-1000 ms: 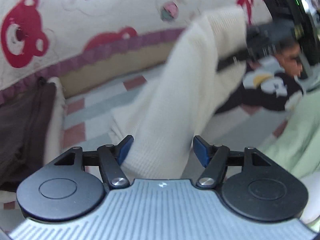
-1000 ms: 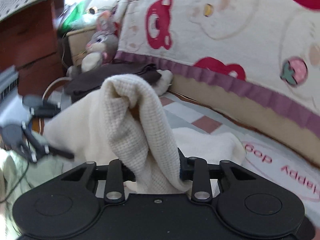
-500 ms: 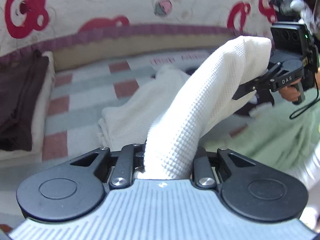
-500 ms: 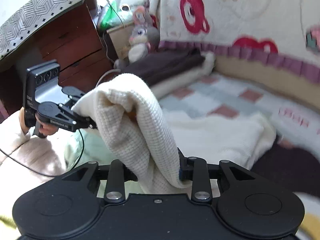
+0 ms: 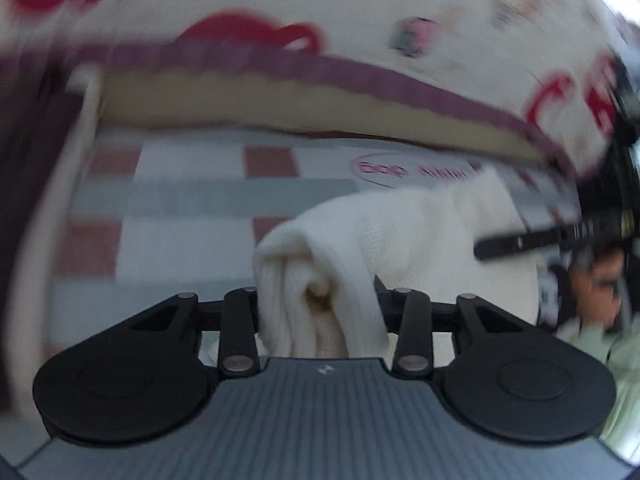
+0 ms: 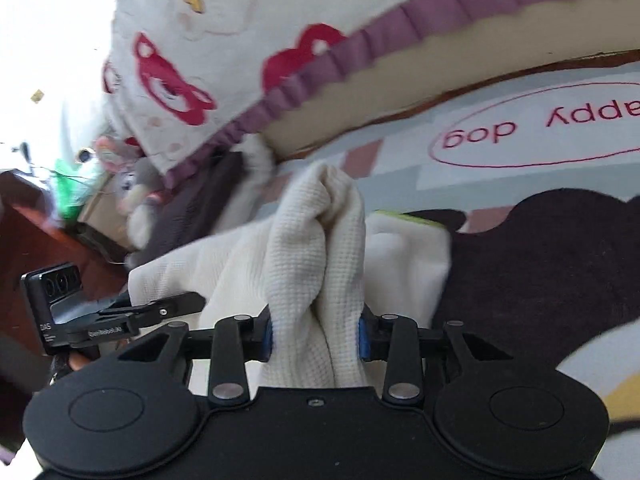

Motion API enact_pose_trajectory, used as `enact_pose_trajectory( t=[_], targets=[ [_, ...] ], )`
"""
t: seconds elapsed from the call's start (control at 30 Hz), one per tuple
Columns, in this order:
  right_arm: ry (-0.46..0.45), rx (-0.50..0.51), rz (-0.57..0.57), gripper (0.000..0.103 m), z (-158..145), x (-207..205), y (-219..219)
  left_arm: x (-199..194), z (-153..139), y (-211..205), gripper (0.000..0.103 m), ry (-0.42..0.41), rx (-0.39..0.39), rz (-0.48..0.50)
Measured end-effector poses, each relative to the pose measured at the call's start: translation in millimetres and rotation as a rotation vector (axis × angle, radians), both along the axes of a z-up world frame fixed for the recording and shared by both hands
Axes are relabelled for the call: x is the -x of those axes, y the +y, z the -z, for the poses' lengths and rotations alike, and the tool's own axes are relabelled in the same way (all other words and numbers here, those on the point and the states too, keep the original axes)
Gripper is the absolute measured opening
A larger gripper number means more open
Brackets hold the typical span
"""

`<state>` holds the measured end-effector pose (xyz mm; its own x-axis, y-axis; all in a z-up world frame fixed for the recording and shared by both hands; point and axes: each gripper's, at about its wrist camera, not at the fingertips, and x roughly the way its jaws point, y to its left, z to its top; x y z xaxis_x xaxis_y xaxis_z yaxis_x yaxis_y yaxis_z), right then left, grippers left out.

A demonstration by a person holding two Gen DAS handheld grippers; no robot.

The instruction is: Fold clothes

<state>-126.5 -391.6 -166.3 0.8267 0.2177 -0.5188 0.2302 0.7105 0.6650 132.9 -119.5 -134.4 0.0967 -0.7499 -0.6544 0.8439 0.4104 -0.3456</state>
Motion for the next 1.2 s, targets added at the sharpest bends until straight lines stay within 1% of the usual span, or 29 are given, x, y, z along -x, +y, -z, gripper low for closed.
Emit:
enact_pose_trajectory(
  t=[0.03,0.07,0.13,0.2,0.3,0.37,0.4,0.43,0.47,0.5,0.6,0.63,0.67,0.7,0.73,0.8,0.87,0.93,0.97,1.03,1.07,1.1,1.13,1.17,1.2],
  targets=[
    [0.008,-0.026,0.029,0.04,3,-5,-6,-5,7,7,0.046,0.04,0.031,-0.056],
    [0.017,-0.052,0.057,0.04,7,-9,-12,-8,11,14,0.047,0.07,0.054,-0.111],
    [0.012,-0.08,0.085,0.041,11,-10,-17,-15,14,28,0.056,0.104,0.067,-0.191],
    [-0.002,-0.098,0.101,0.044,15,-8,-18,-20,16,42,0.057,0.126,0.073,-0.253],
    [-0.031,-0.118,0.103,0.045,16,-6,-19,-23,24,55,0.062,0.211,0.116,-0.281],
    [-0.087,-0.133,0.071,0.039,12,-5,-19,-21,32,51,0.063,0.249,0.097,-0.267],
    [-0.116,-0.145,0.053,0.038,9,-6,-19,-21,35,47,0.055,0.243,0.067,-0.262],
    [-0.138,-0.164,0.038,0.037,8,-7,-20,-19,37,43,0.029,0.23,0.03,-0.257],
    [-0.147,-0.173,0.03,0.037,7,-9,-21,-15,36,40,0.021,0.219,-0.001,-0.252],
    [-0.128,-0.164,0.032,0.037,6,-12,-21,-10,34,38,0.019,0.197,-0.021,-0.25],
    [-0.002,-0.054,0.074,0.036,10,-23,-23,14,22,31,0.018,-0.003,-0.088,-0.171],
    [0.025,-0.027,0.093,0.035,13,-25,-24,18,21,29,0.018,-0.028,-0.096,-0.164],
    [0.032,-0.019,0.11,0.033,14,-25,-24,17,22,28,0.018,-0.014,-0.093,-0.174],
    [0.039,0.006,0.13,0.038,12,-25,-23,14,22,30,0.018,0.017,-0.087,-0.191],
    [0.052,0.054,0.156,0.04,8,-25,-20,10,23,33,0.018,0.054,-0.076,-0.207],
    [0.076,0.187,0.192,0.052,-2,-27,-13,5,22,38,0.019,0.089,-0.062,-0.224],
    [0.092,0.316,0.216,0.052,-14,-30,-6,4,15,41,0.019,0.064,-0.048,-0.239],
    [0.09,0.451,0.252,0.052,-32,-29,-1,6,2,43,0.02,-0.009,-0.014,-0.259],
    [0.077,0.5,0.265,0.052,-41,-28,-1,7,-6,42,0.02,-0.037,0.01,-0.258],
    [0.027,0.535,0.233,0.052,-58,-28,1,8,-19,37,0.02,-0.077,0.061,-0.239],
    [-0.002,0.524,0.182,0.052,-64,-30,2,9,-26,34,0.02,-0.097,0.087,-0.23],
    [-0.02,0.527,0.127,0.051,-68,-34,6,10,-29,27,0.023,-0.09,0.102,-0.201],
    [-0.016,0.554,0.068,0.051,-71,-42,14,11,-30,16,0.024,-0.063,0.11,-0.157],
    [0.001,0.584,0.007,0.051,-70,-52,22,13,-28,4,0.024,-0.05,0.099,-0.125],
    [0.031,0.606,-0.048,0.049,-66,-63,29,15,-22,-10,0.024,-0.051,0.047,-0.121]
  ],
)
